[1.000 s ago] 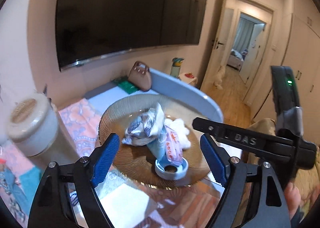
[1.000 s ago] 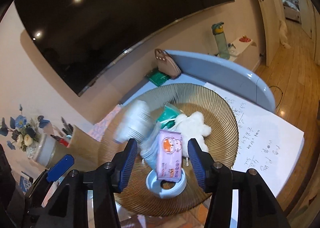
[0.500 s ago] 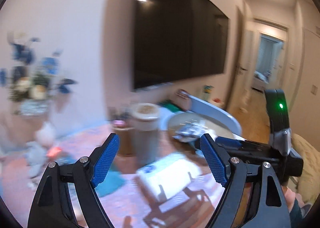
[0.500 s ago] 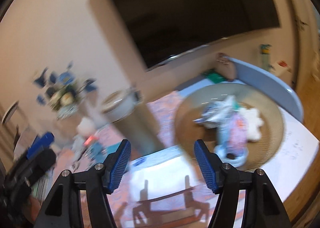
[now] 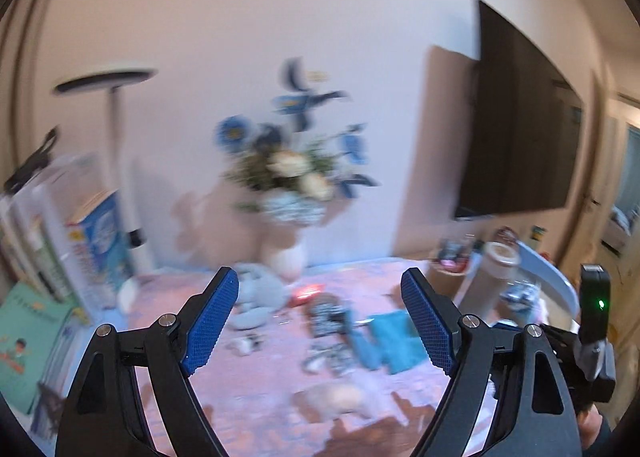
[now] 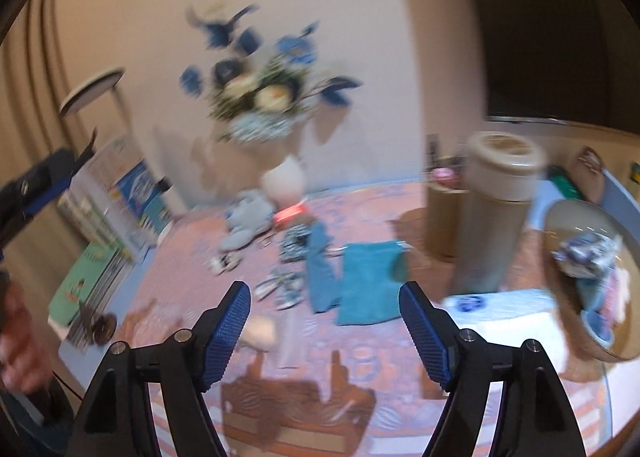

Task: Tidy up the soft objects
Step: 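Return both tools to the bed of items, then grasp the white mask with the left tool while the right tool grasps the clear bag, then carry the white mask and clear bag to the woven basket and open both tools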

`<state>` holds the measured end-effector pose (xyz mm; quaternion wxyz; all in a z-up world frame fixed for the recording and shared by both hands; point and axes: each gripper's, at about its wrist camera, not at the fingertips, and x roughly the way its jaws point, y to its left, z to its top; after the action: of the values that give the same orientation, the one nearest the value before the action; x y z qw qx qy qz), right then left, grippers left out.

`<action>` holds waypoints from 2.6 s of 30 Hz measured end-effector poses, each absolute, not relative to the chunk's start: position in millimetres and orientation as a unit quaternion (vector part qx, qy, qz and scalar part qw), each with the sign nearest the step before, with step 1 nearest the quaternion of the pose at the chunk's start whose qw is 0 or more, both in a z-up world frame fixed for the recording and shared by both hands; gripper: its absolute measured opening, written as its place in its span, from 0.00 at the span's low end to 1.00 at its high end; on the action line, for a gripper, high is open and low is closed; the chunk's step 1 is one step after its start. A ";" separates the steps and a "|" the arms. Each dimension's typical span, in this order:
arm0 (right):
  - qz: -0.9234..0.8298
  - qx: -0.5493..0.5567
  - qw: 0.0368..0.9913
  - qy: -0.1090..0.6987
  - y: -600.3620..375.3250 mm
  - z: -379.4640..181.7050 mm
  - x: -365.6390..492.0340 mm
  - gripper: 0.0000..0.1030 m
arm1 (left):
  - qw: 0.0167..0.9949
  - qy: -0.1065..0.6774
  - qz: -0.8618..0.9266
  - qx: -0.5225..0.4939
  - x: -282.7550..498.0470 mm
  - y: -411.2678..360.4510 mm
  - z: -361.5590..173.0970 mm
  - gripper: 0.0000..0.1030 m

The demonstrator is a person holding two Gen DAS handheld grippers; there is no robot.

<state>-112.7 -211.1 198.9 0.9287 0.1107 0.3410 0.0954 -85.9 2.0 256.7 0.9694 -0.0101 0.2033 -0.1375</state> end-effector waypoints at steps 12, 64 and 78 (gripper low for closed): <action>0.172 0.055 0.906 0.382 -149.2 160.6 -69.0 0.77 | 0.952 0.286 -0.104 -0.019 -45.5 73.6 206.3 0.80; 0.248 0.037 0.856 0.452 -87.9 47.9 -15.7 0.39 | 0.916 0.386 -0.102 -0.048 96.4 33.9 28.9 0.27; 0.135 0.108 0.898 0.404 -156.3 86.5 -36.4 0.37 | 0.921 0.359 -0.143 -0.047 43.0 -3.3 55.0 0.26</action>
<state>-36.4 -156.3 86.5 0.8982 0.1076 0.4043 0.1346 43.0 -3.3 55.0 0.9212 -0.0467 0.3588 -0.1429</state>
